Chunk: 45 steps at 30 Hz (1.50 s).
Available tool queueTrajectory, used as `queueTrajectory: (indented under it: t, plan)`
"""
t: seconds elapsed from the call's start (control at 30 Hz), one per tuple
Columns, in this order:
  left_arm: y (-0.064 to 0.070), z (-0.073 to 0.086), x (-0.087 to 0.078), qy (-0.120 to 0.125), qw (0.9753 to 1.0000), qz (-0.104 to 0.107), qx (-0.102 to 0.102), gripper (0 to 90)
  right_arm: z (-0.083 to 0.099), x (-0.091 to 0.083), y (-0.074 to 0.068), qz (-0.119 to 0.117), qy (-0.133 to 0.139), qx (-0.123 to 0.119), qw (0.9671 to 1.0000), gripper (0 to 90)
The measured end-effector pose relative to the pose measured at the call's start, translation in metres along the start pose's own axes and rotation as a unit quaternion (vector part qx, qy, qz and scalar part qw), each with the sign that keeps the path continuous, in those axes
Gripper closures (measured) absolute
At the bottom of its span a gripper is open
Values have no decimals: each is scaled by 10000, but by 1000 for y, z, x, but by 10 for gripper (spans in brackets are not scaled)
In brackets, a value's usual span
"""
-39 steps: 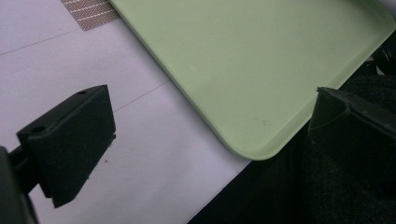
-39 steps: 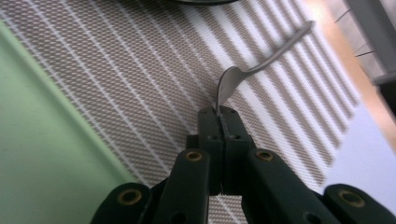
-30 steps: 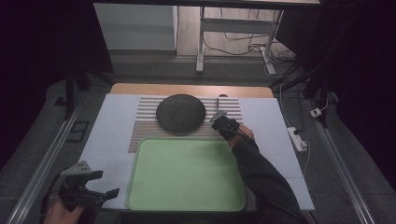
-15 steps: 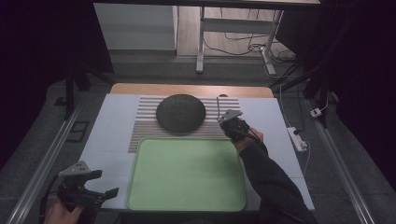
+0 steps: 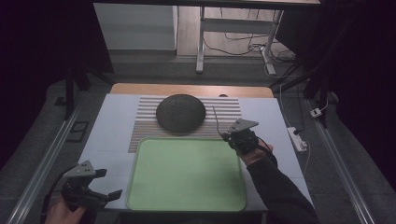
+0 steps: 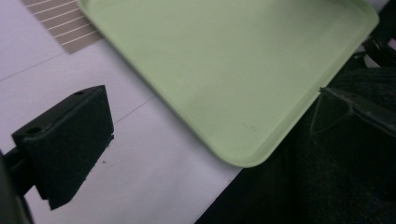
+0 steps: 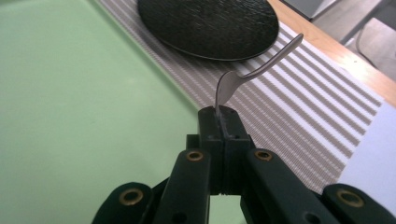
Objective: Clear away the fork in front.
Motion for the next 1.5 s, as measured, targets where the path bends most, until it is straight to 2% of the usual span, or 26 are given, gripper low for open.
queueTrajectory:
  t: [0.07, 0.13, 0.2, 0.4, 0.5, 0.63, 0.7, 0.73, 0.8, 0.83, 0.87, 0.97, 1.03, 1.2, 1.3, 1.33, 1.43, 1.5]
  plan:
    - [2, -3, 3, 31, 9998, 100, 142, 0, 2, -8, -4, -116, 58, 51, 9999, 899]
    - [2, -5, 6, 72, 9997, 188, 154, 0, 5, -15, -7, -197, 91, 38, 9998, 899]
    - [1, -8, 8, 93, 9994, 202, 250, 0, 6, -21, -11, -242, 136, 31, 9996, 899]
    - [0, -19, 17, 82, 9988, 308, 360, 0, 9, -37, -21, -473, 260, 47, 9985, 899]
    - [1, -25, 23, 55, 9980, 422, 467, 0, 12, -45, -27, -630, 322, 34, 9975, 899]
    - [0, -34, 31, -87, 9967, 450, 671, 0, 18, -56, -37, -849, 376, -9, 9957, 899]
    - [-1, -40, 36, -77, 9962, 537, 686, 0, 19, -58, -40, -886, 387, 1, 9953, 899]
    - [-1, -44, 38, -63, 9957, 621, 688, 0, 20, -63, -45, -1017, 431, -33, 9939, 899]
    - [0, -48, 43, -97, 9950, 743, 654, 0, 21, -64, -48, -1073, 452, -23, 9932, 899]
    - [0, -51, 45, -117, 9946, 761, 697, 0, 22, -68, -53, -1206, 511, -61, 9914, 899]
    - [0, -54, 48, -126, 9942, 769, 743, 0, 22, -68, -53, -1206, 511, -61, 9914, 899]
    - [1, -62, 56, -247, 9926, 827, 858, 0, 23, -73, -65, -1460, 592, -188, 9873, 899]
    - [2, -67, 61, -318, 9915, 866, 919, 0, 23, -74, -68, -1504, 603, -208, 9866, 899]
    - [5, -78, 74, -520, 9882, 995, 1044, 0, 25, -81, -83, -1825, 664, -273, 9806, 899]
    - [3, -83, 83, -640, 9865, 935, 1180, 0, 26, -84, -90, -2006, 699, -285, 9768, 899]
    - [3, -85, 86, -681, 9857, 912, 1242, 0, 26, -86, -95, -2109, 713, -303, 9744, 899]
    - [0, -90, 93, -773, 9836, 821, 1407, 0, 26, -87, -99, -2208, 713, -322, 9722, 899]
    - [-1, -95, 97, -794, 9816, 854, 1513, 0, 25, -89, -103, -2291, 738, -350, 9700, 899]
Point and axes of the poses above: each handheld gripper's, and its own axes: x roughly forward along the jaws, z roughly out of its underside, y roughly to its right, the point moved 9 cm from there along x, roughly forward along the jaws, and after that the axes turned 10 degrees about z, right-handed, at the moved point
